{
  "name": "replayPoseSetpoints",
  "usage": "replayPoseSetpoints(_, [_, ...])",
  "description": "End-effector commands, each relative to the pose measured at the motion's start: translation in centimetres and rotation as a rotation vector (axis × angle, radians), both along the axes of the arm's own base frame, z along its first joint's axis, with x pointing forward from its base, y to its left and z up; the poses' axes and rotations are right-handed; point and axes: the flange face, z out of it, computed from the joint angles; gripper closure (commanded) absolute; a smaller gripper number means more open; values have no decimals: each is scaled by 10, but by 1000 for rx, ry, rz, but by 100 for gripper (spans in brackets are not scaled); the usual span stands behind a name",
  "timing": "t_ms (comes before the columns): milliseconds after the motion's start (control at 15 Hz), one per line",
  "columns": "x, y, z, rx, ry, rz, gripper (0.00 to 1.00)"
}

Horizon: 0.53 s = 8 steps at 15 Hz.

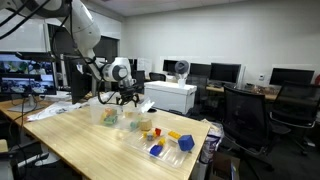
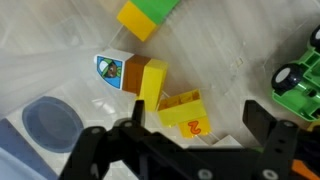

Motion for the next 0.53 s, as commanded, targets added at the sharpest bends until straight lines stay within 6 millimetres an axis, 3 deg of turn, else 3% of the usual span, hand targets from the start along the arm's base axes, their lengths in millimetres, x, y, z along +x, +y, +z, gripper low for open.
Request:
replayPoseSetpoints(0, [9, -4, -9, -12, 45, 35, 0])
replayPoseSetpoints(267, [23, -8, -38, -46, 144, 12, 0])
replayPoseSetpoints(467, [23, 1, -40, -65, 170, 32, 0])
